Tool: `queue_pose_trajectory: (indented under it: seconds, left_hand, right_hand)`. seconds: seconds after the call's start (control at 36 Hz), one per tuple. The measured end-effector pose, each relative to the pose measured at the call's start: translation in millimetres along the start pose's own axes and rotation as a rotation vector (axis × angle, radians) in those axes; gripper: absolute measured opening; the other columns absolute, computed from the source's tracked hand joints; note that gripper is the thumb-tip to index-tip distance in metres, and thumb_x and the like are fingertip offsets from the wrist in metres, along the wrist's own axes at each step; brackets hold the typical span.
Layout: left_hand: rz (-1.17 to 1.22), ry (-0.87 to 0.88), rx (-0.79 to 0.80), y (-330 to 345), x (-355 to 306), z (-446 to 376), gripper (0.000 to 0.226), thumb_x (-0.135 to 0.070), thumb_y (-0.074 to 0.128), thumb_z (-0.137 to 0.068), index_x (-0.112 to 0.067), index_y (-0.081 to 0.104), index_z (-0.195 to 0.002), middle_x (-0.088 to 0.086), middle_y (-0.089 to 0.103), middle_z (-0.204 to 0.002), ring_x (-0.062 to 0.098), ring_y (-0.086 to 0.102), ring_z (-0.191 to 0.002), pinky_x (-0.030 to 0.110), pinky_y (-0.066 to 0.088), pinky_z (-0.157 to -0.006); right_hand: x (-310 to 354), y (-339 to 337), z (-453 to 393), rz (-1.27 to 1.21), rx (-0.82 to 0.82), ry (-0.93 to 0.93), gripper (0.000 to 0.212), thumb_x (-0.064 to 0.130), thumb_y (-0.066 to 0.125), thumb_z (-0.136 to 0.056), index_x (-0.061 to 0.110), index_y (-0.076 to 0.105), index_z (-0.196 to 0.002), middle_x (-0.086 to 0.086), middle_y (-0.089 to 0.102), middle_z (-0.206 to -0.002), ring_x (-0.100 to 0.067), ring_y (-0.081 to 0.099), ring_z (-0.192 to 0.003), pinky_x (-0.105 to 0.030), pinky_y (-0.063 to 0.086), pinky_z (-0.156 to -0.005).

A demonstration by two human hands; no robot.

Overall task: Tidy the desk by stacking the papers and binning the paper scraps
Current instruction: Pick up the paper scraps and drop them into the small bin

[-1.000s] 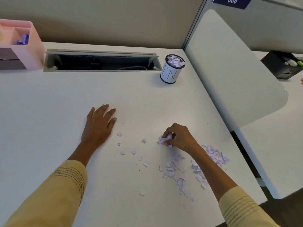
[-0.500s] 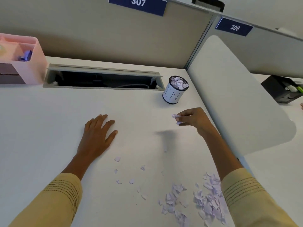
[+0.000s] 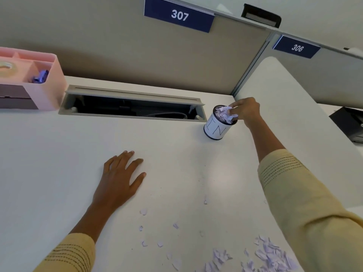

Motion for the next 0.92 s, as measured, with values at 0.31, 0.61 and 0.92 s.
queue_pose_trajectory:
  seconds: [0.31, 0.61, 0.92]
  left_hand:
    - [-0.011, -0.014, 0.022, -0.8, -0.1, -0.2, 0.059, -0.056, 0.027, -0.093, -0.019, 0.061, -0.124, 0.009, 0.051, -0.140, 0.028, 0.043, -0.132, 0.045, 0.029, -0.110]
    - [0.000, -0.013, 0.031, -1.6, -0.1, -0.8, 0.066, -0.060, 0.019, -0.094, -0.019, 0.061, -0.125, 0.009, 0.050, -0.139, 0.028, 0.043, -0.132, 0.046, 0.031, -0.109]
    - [-0.005, 0.006, 0.007, -0.8, 0.2, -0.3, 0.068, -0.061, 0.018, -0.095, -0.018, 0.061, -0.124, 0.010, 0.051, -0.138, 0.029, 0.044, -0.131, 0.045, 0.029, -0.109]
  right_hand:
    - [-5.5, -13.8, 21.9, 0.025, -0.066, -0.300, 0.017, 0.011, 0.063, -0.085, 0.010, 0.072, -0.099, -0.007, 0.071, -0.097, -0.020, 0.065, -0.082, -0.018, 0.048, -0.077]
    - [-8.7, 42.6, 40.4, 0.566, 0.141, -0.400, 0.049, 0.048, 0.031, -0.100, 0.013, 0.060, -0.117, -0.010, 0.061, -0.120, -0.030, 0.051, -0.116, -0.041, 0.027, -0.098]
    - [-11.6, -0.2, 72.1, 0.021, 0.067, -0.381, 0.023, 0.037, 0.062, -0.089, 0.018, 0.070, -0.099, -0.002, 0.068, -0.100, -0.015, 0.058, -0.090, -0.011, 0.040, -0.071]
Point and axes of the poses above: each hand's wrist, its own z-axis away from the middle knuckle, its own y-axis out of the palm, x = y × z, the point moved 2 cm from there along -z, towards the middle knuckle
